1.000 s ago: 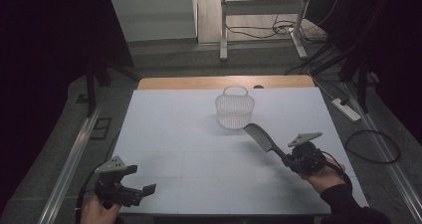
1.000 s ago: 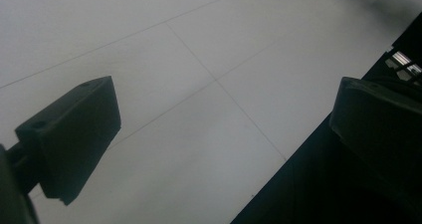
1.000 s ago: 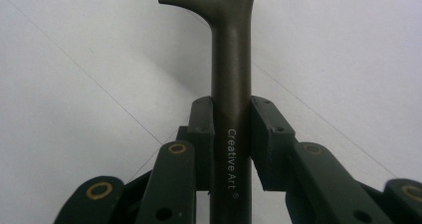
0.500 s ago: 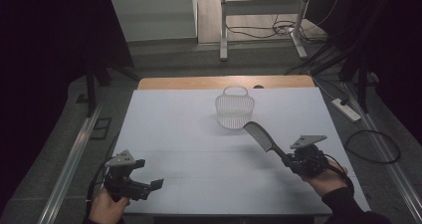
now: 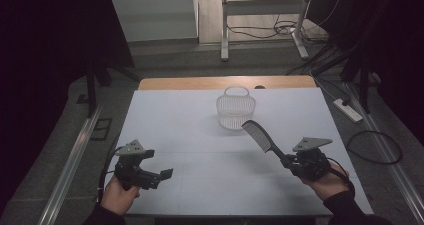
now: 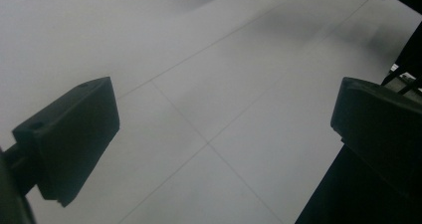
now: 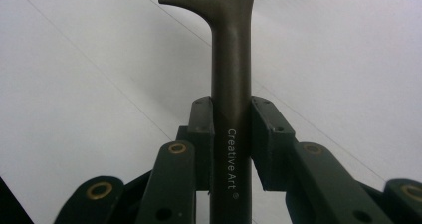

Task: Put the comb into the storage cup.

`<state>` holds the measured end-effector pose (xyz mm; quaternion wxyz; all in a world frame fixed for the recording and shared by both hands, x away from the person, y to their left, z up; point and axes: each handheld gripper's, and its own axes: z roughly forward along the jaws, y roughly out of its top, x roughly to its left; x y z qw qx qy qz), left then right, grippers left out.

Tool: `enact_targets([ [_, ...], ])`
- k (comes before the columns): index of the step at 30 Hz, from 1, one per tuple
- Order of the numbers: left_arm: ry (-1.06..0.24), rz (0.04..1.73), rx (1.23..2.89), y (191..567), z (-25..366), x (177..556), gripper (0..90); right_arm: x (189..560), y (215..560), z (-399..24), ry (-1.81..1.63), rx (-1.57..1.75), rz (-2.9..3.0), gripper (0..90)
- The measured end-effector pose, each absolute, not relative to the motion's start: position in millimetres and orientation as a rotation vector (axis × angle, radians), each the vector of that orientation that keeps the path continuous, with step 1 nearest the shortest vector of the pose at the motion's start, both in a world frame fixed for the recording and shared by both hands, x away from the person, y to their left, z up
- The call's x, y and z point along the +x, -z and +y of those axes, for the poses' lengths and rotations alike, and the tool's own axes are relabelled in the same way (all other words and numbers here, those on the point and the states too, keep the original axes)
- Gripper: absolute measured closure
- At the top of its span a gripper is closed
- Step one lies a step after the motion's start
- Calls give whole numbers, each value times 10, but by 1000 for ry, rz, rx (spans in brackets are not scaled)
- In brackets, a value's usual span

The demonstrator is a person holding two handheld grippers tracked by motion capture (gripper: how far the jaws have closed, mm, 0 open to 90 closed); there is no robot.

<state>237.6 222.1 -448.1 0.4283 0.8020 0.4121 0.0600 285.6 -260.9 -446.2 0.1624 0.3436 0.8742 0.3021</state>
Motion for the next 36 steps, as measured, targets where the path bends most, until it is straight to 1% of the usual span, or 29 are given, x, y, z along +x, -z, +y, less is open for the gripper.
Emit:
enact_targets([
  [8, -132, 1005, 1988, 4434, 2105, 2527, 0, 2813, 4443, -2568, -888, 957, 2476, 722],
  [21, -43, 989, 1950, 4380, 1952, 2697, 0, 2754, 4421, -2492, -910, 900, 2449, 722],
  [36, 11, 944, 1935, 4285, 1621, 2954, 0, 2701, 4402, -2397, -973, 861, 2443, 722],
])
